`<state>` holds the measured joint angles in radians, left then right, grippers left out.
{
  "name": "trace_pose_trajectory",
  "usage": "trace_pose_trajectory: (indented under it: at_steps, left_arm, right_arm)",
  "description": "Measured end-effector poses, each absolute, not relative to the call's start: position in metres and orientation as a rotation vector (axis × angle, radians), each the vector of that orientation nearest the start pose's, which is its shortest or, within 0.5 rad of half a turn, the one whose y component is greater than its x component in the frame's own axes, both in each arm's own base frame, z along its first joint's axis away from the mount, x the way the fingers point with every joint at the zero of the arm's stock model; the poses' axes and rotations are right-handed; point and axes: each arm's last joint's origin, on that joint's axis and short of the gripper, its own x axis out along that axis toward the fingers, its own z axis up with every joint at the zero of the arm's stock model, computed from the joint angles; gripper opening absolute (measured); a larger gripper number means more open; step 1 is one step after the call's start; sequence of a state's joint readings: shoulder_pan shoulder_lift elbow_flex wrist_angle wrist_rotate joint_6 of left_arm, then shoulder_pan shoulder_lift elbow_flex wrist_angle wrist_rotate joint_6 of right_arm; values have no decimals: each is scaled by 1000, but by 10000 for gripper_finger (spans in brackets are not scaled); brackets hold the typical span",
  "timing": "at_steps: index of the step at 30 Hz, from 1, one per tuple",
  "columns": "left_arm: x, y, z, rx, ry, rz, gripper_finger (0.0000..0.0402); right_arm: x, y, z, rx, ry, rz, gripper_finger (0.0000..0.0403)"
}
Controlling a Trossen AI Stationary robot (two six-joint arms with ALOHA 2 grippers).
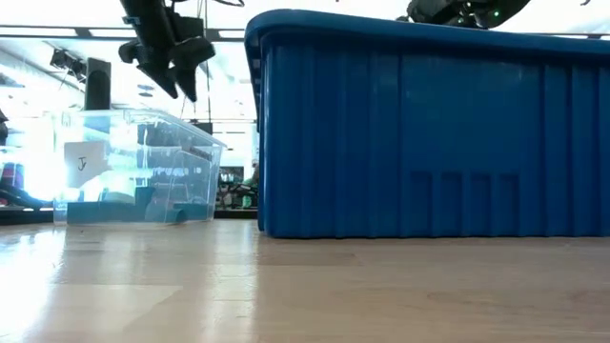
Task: Sort blocks
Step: Put the blue block into the transparent bin
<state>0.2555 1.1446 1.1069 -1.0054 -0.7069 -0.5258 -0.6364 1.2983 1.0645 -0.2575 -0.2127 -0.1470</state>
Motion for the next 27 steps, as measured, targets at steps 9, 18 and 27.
trace_pose_trajectory:
  at_steps: [9, 18, 27]
  left_arm:
    - [214, 73, 331, -96, 622, 1009, 265]
    - [226, 76, 326, -6, 664, 973, 259]
    - [230, 77, 324, 37, 686, 949, 259]
  right_arm:
    - [226, -167, 301, -118, 935, -429, 268]
    - [223, -177, 257, -139, 1372, -268, 253]
    - [230, -188, 198, -96, 1747, -172, 227]
